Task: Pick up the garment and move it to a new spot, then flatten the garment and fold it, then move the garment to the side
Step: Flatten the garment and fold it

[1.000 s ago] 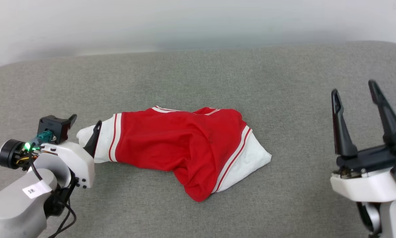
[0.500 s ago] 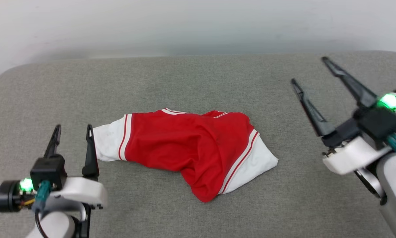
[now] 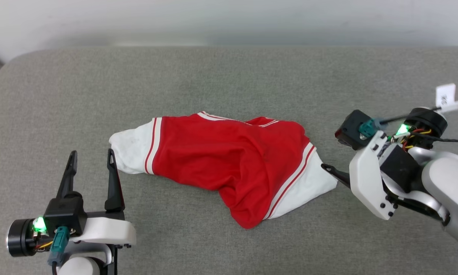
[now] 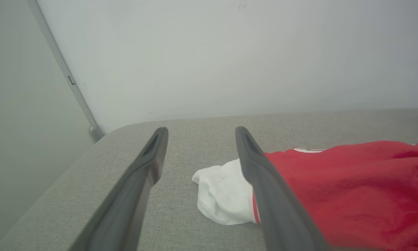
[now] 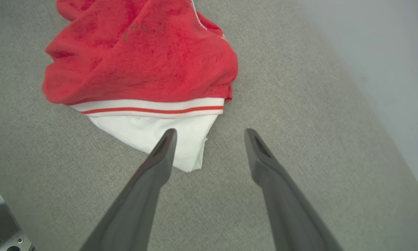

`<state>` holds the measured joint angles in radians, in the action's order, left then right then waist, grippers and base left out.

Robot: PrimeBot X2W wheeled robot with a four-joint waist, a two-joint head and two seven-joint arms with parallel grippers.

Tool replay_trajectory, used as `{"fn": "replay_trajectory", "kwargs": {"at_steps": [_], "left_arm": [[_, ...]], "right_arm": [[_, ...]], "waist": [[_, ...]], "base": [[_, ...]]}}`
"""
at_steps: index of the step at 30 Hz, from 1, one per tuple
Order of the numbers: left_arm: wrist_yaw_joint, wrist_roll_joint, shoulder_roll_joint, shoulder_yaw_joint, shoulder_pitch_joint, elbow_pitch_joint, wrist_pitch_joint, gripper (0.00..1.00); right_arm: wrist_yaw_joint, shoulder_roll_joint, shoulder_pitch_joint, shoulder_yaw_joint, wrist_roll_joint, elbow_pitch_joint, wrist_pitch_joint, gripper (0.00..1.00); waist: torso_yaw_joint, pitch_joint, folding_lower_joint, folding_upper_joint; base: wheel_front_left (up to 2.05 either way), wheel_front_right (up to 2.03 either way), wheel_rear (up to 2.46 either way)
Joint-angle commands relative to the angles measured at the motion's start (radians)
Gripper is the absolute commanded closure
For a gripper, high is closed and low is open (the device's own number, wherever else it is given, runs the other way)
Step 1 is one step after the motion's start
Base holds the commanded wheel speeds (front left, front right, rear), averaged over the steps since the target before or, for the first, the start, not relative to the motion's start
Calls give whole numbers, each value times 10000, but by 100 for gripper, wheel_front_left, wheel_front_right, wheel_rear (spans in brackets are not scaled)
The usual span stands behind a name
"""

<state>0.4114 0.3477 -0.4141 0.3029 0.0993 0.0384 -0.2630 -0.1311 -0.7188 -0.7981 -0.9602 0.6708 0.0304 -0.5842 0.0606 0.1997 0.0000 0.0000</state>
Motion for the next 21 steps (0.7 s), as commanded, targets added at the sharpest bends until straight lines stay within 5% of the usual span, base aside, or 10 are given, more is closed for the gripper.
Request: {"fn": "replay_trajectory", "kwargs": {"at_steps": [1, 7, 19, 20, 21], "left_arm": [[-109, -156, 133, -126, 55, 46, -24, 0], [-649, -800, 742, -596, 359, 100, -23, 0], [-1638, -1688, 1686, -1515, 735, -93, -24, 0], [-1693, -1738, 1738, -1599, 716, -129, -24, 0], [-1750, -1793, 1789, -1686, 673, -165, -24, 0]], "right_arm": [[7, 31, -231, -188, 331, 118, -277, 0], [7, 283, -1094, -1115, 1092, 1008, -1236, 0], [5, 958, -964, -3078, 1434, 2677, -928, 0], [5, 971, -990, -3108, 1450, 2696, -746, 61], [5, 957, -1057, -3118, 1444, 2663, -510, 100]], "waist": [[120, 207, 0, 0], [383, 863, 0, 0], [587, 1615, 0, 0], [560, 1582, 0, 0], [531, 1525, 0, 0]], "base": [[0, 0, 0], [0, 0, 0], [0, 0, 0], [0, 0, 0], [0, 0, 0]]}}
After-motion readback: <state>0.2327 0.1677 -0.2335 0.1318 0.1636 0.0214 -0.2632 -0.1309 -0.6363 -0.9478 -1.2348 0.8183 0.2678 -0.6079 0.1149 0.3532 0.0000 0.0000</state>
